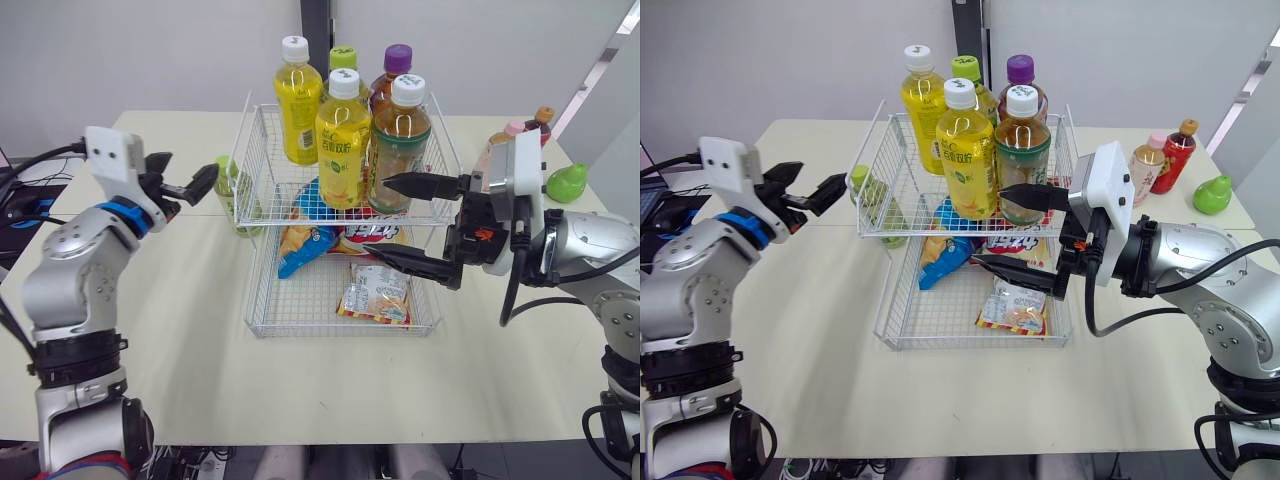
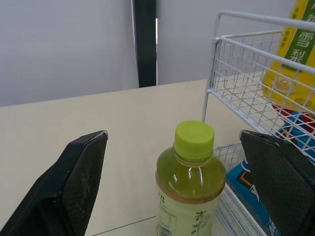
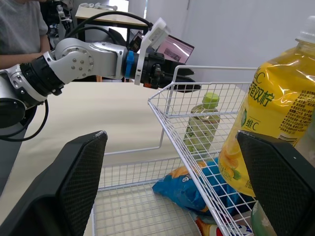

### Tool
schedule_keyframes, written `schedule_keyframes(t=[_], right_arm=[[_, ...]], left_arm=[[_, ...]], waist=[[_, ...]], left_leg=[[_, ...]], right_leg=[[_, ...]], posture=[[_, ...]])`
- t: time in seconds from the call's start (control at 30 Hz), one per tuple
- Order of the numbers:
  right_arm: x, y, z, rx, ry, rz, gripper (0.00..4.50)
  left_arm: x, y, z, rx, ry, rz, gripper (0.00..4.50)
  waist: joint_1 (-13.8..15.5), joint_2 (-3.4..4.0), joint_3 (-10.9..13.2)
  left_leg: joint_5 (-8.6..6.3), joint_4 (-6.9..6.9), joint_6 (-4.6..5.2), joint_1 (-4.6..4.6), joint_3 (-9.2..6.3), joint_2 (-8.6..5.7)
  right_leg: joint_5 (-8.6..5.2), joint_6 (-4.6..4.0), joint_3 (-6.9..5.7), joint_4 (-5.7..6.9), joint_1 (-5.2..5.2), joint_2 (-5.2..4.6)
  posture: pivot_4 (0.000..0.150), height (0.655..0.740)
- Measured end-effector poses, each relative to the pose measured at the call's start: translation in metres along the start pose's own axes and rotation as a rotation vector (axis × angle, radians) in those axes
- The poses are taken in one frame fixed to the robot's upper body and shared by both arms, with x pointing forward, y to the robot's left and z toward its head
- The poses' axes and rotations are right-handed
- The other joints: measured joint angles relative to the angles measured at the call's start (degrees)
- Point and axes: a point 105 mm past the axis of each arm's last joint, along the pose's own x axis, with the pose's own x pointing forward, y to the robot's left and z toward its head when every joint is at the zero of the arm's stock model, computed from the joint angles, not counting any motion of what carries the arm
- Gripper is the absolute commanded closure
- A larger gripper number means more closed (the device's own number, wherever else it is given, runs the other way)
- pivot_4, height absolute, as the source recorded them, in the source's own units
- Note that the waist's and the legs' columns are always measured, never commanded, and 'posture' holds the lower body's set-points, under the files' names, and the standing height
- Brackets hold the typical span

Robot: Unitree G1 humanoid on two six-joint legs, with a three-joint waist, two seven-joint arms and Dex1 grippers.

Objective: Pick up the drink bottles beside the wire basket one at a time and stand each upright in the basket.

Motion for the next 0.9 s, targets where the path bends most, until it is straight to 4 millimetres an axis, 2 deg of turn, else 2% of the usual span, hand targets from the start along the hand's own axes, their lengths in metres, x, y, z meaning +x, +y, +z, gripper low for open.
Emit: schedule_keyframes(t=[0.3, 0.53, 0.67, 0.9], right_arm=[[0.001, -0.001, 0.000, 0.002, 0.004, -0.003, 0.00], [0.002, -0.003, -0.004, 0.016, 0.017, -0.008, 0.00], [0.003, -0.005, -0.004, 0.021, 0.018, -0.009, 0.00], [0.003, -0.008, -0.005, 0.017, 0.022, -0.020, 0.00]], left_arm=[[0.035, -0.009, -0.005, -0.013, 0.026, 0.019, 0.02], [0.046, -0.007, -0.015, -0.020, 0.062, 0.025, 0.02], [0.048, -0.009, -0.022, -0.036, 0.083, 0.017, 0.88], [0.049, -0.008, -0.021, -0.040, 0.084, 0.014, 2.95]], waist=[[-0.32, 0.00, 0.00], [-0.29, 0.00, 0.00], [-0.29, 0.00, 0.00], [-0.29, 0.00, 0.00]], left_leg=[[0.01, 0.00, 0.00, 0.00, -0.02, 0.02], [0.01, 0.00, 0.00, 0.00, -0.02, 0.01], [0.01, 0.00, 0.00, 0.00, -0.01, 0.01], [0.01, 0.00, -0.01, 0.00, -0.02, 0.01]], right_leg=[[0.00, 0.00, -0.02, 0.04, -0.02, 0.03], [0.00, 0.00, -0.01, 0.03, -0.02, 0.03], [0.00, 0.00, -0.01, 0.03, -0.02, 0.03], [0.00, 0.00, -0.01, 0.03, -0.01, 0.03]], posture=[[0.150, 0.7400], [0.150, 0.7400], [0.150, 0.7400], [0.150, 0.7400]])
